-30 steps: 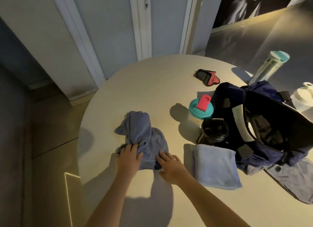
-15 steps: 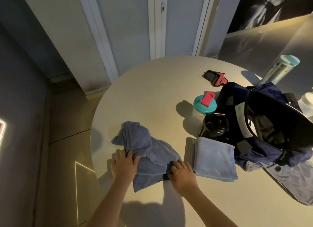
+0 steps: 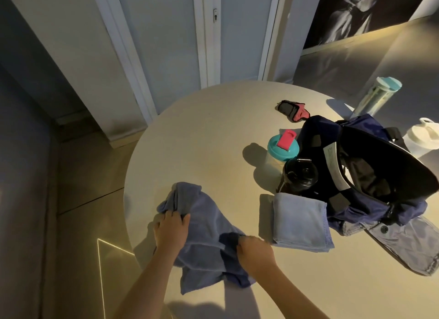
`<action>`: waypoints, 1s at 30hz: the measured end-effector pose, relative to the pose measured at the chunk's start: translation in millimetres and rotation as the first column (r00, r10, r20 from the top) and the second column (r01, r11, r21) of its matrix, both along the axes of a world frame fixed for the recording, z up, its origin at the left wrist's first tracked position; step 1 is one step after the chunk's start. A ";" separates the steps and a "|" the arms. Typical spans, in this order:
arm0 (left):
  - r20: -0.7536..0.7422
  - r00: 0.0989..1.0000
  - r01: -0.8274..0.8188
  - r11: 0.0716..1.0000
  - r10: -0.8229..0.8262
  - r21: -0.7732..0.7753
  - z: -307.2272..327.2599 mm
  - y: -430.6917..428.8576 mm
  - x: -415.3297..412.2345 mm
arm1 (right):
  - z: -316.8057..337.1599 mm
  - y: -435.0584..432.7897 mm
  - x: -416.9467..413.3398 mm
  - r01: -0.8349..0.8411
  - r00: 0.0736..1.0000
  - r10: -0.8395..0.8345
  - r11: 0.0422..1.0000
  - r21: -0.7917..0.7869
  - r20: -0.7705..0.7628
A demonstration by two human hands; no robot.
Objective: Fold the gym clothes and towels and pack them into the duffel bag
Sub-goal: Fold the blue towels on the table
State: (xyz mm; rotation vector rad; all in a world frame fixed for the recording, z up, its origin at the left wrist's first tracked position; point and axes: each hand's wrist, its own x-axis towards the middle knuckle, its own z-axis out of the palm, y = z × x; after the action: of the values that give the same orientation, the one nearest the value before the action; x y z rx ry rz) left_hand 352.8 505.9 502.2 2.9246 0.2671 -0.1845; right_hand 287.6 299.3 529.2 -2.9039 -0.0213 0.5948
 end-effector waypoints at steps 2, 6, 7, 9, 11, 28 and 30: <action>0.103 0.994 -0.023 0.988 0.039 -0.154 -0.5 5.5 14.1 | -4.3 5.9 26.0 0.073 0.993 -0.078 0.996 0.056 0.093; 0.164 0.986 0.028 0.942 0.029 -0.334 0.7 22.1 50.2 | -13.1 23.0 63.9 0.158 0.987 -0.148 0.960 0.229 -0.063; 0.101 0.995 0.038 0.940 -0.003 -0.340 0.1 24.7 60.3 | -14.9 27.1 68.2 0.163 0.986 -0.152 0.960 0.229 -0.066; -0.069 0.996 0.022 0.928 -0.052 -0.373 -9.3 28.4 80.6 | -23.6 37.2 73.8 0.152 0.988 -0.142 0.972 0.181 -0.067; -0.207 0.974 -0.004 0.907 -0.092 -0.421 -17.3 28.1 93.6 | -29.0 45.9 74.7 0.143 0.986 -0.130 0.981 0.130 -0.108; -0.242 0.865 0.442 0.896 -0.440 -0.051 -21.7 51.1 68.6 | -12.0 29.0 42.2 0.236 0.968 -0.233 0.972 0.022 -0.094; -0.224 0.894 0.376 0.922 -0.387 -0.092 -20.1 50.5 68.2 | -6.6 29.4 51.5 0.274 0.960 -0.271 0.961 0.028 -0.068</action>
State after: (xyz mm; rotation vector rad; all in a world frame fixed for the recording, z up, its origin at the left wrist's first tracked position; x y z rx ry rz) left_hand 420.9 556.4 482.2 2.8743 -0.2835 -0.5943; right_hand 339.1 328.7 522.6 -2.7803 0.3660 0.6271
